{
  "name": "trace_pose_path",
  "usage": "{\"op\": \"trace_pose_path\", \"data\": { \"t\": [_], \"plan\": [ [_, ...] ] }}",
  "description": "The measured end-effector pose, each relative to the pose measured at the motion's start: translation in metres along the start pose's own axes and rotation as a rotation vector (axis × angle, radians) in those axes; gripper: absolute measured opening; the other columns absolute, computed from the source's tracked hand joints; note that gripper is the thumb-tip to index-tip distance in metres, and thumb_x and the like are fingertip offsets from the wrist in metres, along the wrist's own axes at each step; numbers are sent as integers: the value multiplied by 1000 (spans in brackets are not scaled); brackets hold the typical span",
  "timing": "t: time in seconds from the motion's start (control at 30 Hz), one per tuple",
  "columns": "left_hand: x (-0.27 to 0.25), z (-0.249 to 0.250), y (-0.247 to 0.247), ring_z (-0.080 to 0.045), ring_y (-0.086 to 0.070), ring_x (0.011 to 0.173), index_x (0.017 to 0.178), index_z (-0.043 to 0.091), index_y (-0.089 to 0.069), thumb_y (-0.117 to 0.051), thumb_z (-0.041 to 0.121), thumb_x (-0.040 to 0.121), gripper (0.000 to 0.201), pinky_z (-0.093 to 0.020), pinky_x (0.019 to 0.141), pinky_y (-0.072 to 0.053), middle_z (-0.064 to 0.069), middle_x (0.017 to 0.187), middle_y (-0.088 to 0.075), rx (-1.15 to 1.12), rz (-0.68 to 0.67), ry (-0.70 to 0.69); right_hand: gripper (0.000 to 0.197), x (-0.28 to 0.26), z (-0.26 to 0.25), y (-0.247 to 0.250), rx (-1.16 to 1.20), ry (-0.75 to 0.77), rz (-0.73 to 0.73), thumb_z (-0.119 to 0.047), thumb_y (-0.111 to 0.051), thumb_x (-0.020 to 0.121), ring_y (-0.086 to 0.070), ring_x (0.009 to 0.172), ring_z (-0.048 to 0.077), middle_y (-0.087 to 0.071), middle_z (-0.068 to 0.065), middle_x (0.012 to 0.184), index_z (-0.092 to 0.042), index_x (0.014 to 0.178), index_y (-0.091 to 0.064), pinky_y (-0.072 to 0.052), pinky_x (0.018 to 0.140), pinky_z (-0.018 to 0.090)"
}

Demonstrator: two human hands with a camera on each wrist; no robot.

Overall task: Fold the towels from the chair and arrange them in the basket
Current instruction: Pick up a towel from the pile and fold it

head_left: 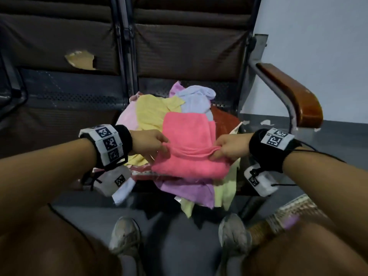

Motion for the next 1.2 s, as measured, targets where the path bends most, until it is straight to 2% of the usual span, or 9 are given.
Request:
{"op": "trace_pose_path", "data": {
  "t": [0.1, 0.27, 0.5, 0.57, 0.67, 0.77, 0.87, 1.07, 1.2],
  "plan": [
    [15, 1, 12, -19, -68, 78, 106, 5, -70, -63, 8, 90, 18, -28, 57, -58, -7, 91, -71, -39, 81, 22, 11, 15, 10, 17, 83, -8, 122, -24, -73, 86, -65, 62, 14, -71, -3, 69, -14, 82, -74, -52, 56, 25],
    [60, 11, 60, -22, -62, 74, 106, 5, -70, -60, 15, 90, 21, -30, 61, -55, -9, 87, -66, -118, 540, -73, 14, 42, 7, 70, 189, 79, 605, -9, -59, 84, -54, 57, 15, -60, -4, 59, -8, 75, -71, -43, 55, 25],
    [73, 5, 80, -14, -62, 88, 111, 20, -66, -62, 26, 88, 24, -23, 81, -46, 6, 96, -67, -121, 1003, -98, 30, 51, -4, 90, 66, 133, 1025, -12, -58, 84, -64, 98, 20, -69, 4, 108, -16, 113, -65, -50, 93, 33],
    [66, 3, 68, -14, -66, 82, 98, 19, -70, -62, 20, 86, 14, -28, 79, -54, 6, 91, -71, -121, 926, -157, 21, 42, -15, 86, -32, 210, 1027, -16, -60, 83, -64, 91, 16, -69, 0, 101, -21, 101, -68, -50, 86, 29],
    [59, -5, 33, -16, -70, 90, 97, 20, -74, -70, 22, 85, 13, -40, 90, -57, 3, 98, -74, -52, 549, -214, 9, 41, -19, 52, -220, 268, 699, -28, -64, 87, -65, 81, 8, -72, -9, 90, -27, 89, -73, -53, 85, 31],
    [53, -17, 7, -18, -53, 126, 130, 19, -62, -79, 32, 77, 57, -38, 113, -38, -1, 140, -56, 363, 388, -242, 46, 40, -8, 8, -473, 250, 415, -51, -68, 86, -67, 101, 19, -72, 0, 117, -21, 120, -70, -51, 96, 37],
    [50, -27, 3, -24, -43, 136, 142, 14, -49, -82, 23, 73, 78, -29, 114, -30, -7, 152, -44, 453, 439, -257, 67, 40, 0, -4, -574, 223, 397, -49, -70, 84, -62, 116, 27, -64, 6, 132, -17, 140, -54, -47, 101, 34],
    [40, -25, 23, -21, -63, 80, 86, 26, -67, -65, 25, 83, 4, -27, 66, -44, 3, 82, -69, 340, 601, -241, 20, 29, -1, 15, -489, 221, 505, -24, -50, 95, -63, 77, 30, -66, 8, 80, -13, 84, -64, -50, 73, 38],
    [37, -22, 34, -23, -65, 75, 82, 20, -68, -55, 38, 80, 22, -31, 65, -52, 0, 76, -69, 143, 574, -226, 29, 18, -4, 28, -278, 229, 533, -35, -43, 84, -52, 63, 20, -55, 1, 66, -17, 63, -52, -41, 61, 33]
  ]
}}
Point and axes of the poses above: each hand's wrist, its own x-axis towards the middle knuckle, its own y-axis out of the back of the hand, z = x × y, the point moved 6 cm from there along x, towards the middle knuckle
